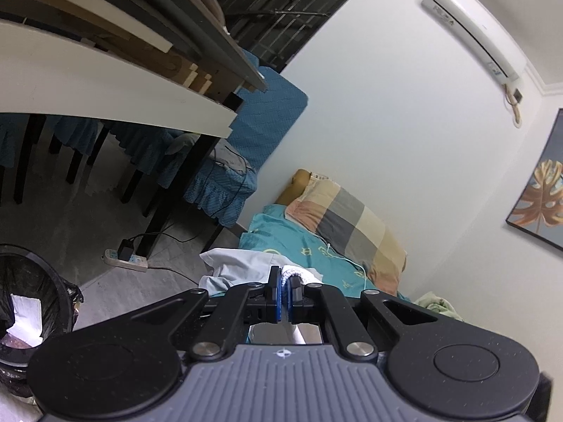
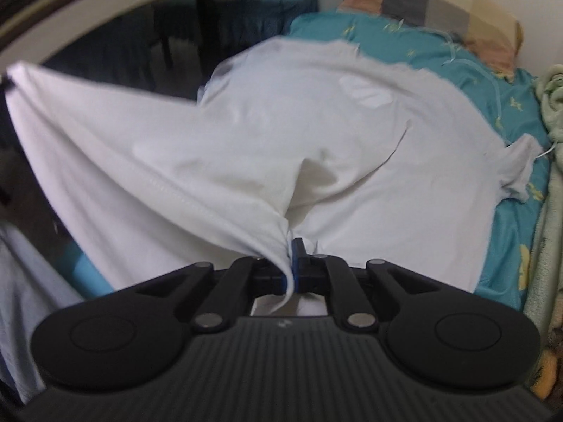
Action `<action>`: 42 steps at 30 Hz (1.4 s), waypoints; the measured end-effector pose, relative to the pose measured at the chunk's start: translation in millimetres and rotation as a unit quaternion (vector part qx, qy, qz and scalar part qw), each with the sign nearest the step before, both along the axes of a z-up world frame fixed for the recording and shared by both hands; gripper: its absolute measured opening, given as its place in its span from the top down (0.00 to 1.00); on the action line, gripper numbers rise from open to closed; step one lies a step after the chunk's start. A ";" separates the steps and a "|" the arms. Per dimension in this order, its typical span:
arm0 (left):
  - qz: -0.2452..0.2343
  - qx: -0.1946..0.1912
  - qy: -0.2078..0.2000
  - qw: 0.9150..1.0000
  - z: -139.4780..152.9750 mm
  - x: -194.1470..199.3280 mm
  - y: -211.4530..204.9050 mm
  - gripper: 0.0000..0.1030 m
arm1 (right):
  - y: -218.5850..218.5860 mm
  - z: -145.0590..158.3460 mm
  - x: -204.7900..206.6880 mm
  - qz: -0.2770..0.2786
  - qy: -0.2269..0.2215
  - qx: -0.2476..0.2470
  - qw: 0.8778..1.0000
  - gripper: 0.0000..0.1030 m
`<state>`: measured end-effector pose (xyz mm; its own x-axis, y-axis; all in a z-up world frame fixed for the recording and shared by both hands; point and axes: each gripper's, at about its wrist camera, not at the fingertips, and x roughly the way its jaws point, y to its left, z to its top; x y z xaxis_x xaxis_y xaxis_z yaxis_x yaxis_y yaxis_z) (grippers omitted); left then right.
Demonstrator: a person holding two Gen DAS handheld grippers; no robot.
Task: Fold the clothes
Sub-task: 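Hold the hem with the left gripper while the right gripper grasps the hem and lifts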
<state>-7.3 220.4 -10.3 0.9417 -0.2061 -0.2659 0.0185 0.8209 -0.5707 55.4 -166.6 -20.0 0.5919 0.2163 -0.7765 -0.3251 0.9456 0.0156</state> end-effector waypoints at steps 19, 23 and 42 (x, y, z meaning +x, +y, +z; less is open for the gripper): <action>0.022 -0.017 0.003 1.000 1.8 1.0 4.3 0.97 | -5.1 -67.4 21.7 0.056 0.154 -0.076 0.984 0.58; 0.022 -0.025 0.011 0.999 0.0 3.5 8.0 0.97 | 6.8 -72.4 19.7 0.094 0.158 -0.131 0.974 0.60; -0.348 0.246 0.127 0.896 -3.7 6.4 -131.8 0.97 | -175.2 12.0 -30.3 -0.089 0.109 -0.081 0.987 0.93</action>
<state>-0.9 88.6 -14.0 0.5267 -0.5184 -0.6737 0.5446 0.8143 -0.2008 25.1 -341.7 -8.0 0.4246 -0.0130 -0.9053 -0.1600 0.9831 -0.0891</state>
